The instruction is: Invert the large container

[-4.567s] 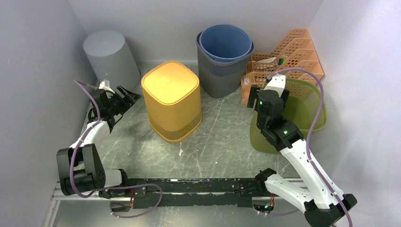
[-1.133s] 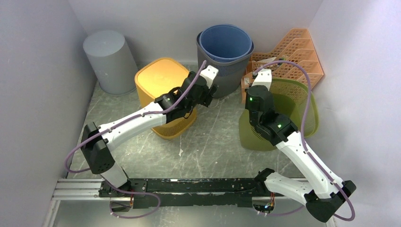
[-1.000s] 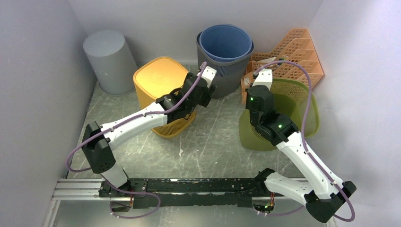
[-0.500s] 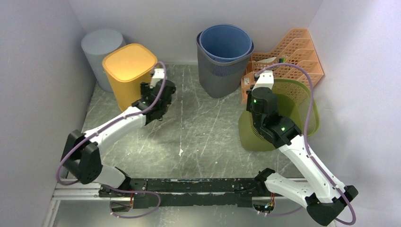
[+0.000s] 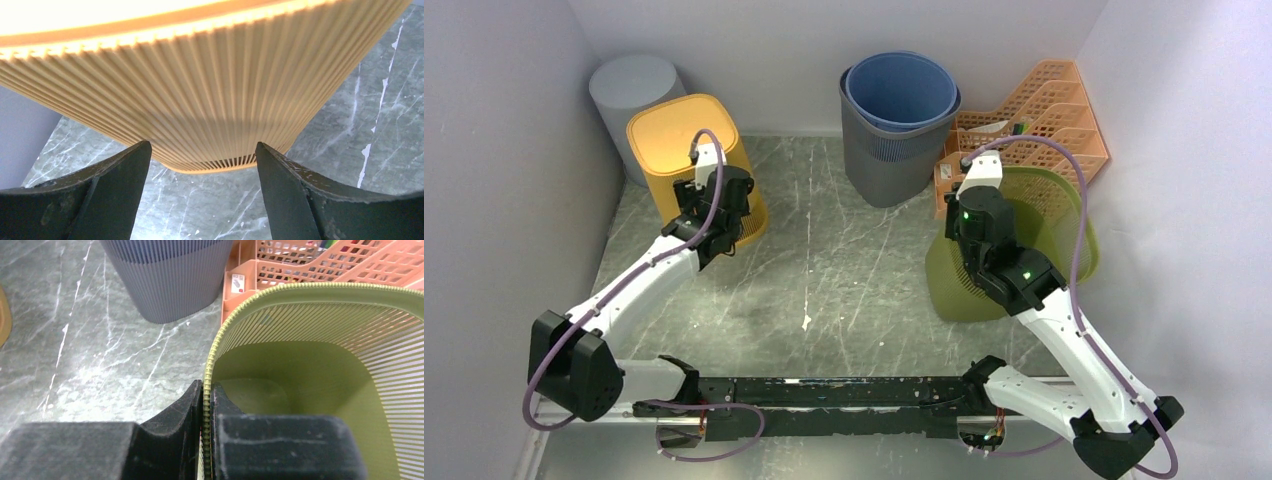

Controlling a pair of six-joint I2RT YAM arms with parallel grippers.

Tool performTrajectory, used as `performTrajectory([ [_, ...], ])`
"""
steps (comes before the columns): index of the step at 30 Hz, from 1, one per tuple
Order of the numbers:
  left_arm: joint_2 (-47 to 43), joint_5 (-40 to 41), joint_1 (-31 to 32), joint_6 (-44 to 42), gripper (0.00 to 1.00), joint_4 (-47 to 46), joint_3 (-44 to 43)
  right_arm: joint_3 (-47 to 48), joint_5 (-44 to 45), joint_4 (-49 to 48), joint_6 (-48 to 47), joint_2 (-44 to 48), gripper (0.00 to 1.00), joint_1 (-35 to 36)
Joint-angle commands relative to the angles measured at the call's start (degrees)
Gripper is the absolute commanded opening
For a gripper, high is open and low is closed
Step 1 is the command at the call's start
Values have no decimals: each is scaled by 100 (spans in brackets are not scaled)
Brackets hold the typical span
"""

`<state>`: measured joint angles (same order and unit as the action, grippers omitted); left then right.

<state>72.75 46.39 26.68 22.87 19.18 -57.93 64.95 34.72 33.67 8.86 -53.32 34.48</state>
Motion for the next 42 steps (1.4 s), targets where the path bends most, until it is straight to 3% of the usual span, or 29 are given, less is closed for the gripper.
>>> performTrajectory([
  [1,-390,-1145,-33,-186,83,57,-86,491,-335,158,-209,-52,0,-35],
  [4,-588,-2262,78,-516,78,247,-416,903,-905,380,-235,-132,0,-33],
  [6,-765,-2551,300,-627,77,388,-654,1313,-1422,456,-188,-212,0,-31],
  [11,-1314,-2949,697,-645,76,589,-1259,1826,-2729,278,106,-397,0,-31],
  [17,-1948,-2806,700,-635,74,677,-1783,1051,-3956,-960,765,-620,0,0],
  [23,-2071,-2535,701,-879,74,1024,-2506,344,-3917,-2415,1174,-955,0,634],
  [32,-2266,-2323,698,-1018,75,1230,-2562,160,-3196,-4391,1544,-1982,0,2217],
  [42,-2395,-2201,699,-1084,75,1456,-2763,-966,-3095,-6769,2667,-1643,0,2597],
])
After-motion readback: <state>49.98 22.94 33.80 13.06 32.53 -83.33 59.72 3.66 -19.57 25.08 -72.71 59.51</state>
